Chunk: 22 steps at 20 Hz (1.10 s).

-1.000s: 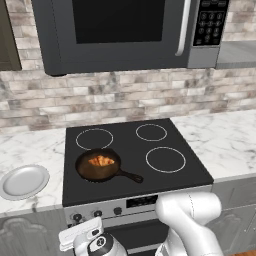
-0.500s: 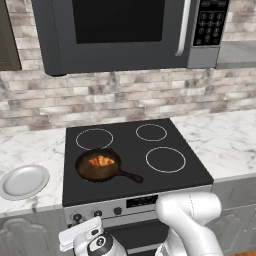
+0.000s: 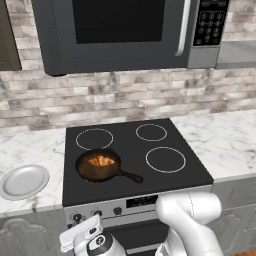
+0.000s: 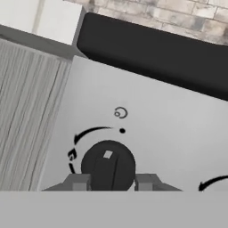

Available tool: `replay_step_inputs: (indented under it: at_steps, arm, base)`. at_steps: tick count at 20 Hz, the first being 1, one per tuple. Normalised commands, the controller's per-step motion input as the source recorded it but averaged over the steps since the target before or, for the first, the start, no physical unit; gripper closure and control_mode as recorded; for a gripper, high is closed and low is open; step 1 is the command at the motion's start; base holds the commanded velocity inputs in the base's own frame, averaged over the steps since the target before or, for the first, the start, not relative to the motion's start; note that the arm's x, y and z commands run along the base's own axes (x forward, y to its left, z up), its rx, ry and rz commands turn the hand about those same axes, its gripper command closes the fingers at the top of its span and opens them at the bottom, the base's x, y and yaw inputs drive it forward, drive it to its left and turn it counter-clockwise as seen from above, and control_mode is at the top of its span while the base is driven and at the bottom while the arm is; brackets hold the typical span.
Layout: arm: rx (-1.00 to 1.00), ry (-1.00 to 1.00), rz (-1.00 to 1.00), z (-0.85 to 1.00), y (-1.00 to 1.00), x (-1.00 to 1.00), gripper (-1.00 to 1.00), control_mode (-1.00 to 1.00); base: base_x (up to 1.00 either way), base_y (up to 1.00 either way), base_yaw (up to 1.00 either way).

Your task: Pick the croissant and place it on the pan. Then turn on the stove to warm the croissant.

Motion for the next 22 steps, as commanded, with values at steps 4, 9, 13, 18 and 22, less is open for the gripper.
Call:
replay_step_inputs:
  at_steps: [4, 9, 13, 18, 22]
  arm:
    - [-0.18, 0.00, 0.00, 0.10, 0.00, 0.00, 1.00, -1.00]
    - [-0.20, -0.05, 0.00, 0.07, 0.00, 0.00, 1.00, -1.00]
    - [-0.24, -0.09, 0.00, 0.01, 0.00, 0.00, 1.00, -1.00]
    - [-0.29, -0.11, 0.00, 0.00, 0.02, 0.00, 1.00, -1.00]
    - [-0.32, -0.09, 0.00, 0.01, 0.09, 0.00, 1.00, -1.00]
  base:
    - [0.00, 0.00, 0.00]
    - [0.00, 0.00, 0.00]
    - [0.00, 0.00, 0.00]
    - [0.00, 0.00, 0.00]
    - [0.00, 0.00, 0.00]
